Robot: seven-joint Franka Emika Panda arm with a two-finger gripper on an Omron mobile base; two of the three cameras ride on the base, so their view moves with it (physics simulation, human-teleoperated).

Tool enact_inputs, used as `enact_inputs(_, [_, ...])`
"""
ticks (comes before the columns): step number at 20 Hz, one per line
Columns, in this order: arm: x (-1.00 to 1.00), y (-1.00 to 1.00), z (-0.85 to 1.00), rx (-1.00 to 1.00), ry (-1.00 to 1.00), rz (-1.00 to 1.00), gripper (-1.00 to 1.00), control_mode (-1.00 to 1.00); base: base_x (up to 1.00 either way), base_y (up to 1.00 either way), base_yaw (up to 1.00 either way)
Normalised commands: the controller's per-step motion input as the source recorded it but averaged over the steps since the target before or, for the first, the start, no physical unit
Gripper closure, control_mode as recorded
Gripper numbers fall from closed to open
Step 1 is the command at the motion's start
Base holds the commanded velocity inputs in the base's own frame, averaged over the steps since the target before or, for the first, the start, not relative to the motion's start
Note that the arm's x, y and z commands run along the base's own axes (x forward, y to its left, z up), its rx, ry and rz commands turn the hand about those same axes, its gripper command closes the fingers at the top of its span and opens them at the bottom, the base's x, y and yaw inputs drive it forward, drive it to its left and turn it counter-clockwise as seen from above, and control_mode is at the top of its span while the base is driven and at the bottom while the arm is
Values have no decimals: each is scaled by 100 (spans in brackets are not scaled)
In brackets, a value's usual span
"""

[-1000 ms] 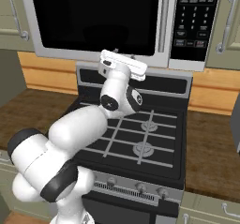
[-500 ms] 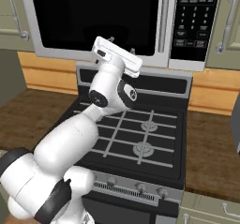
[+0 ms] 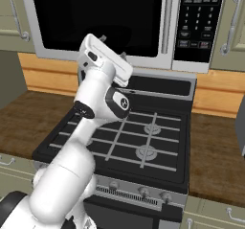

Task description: Pick the tomato from the sink and place it in the bowl. Then pick the bowl and place it in the microwave. Then close the microwave door and press the start button.

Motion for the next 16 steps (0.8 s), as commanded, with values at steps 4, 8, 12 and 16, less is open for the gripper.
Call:
enact_inputs(4, [-82, -19, 13, 36, 3, 12, -100, -100, 0, 0, 0])
enact_inputs(8, [-64, -28, 16, 31, 0, 10, -100, -100, 0, 0, 0])
enact_inputs(12, [-60, -11, 53, 26, 4, 0, -100, -100, 0, 0, 0])
enact_inputs(16, [-58, -16, 32, 20, 1, 0, -100, -100, 0, 0, 0])
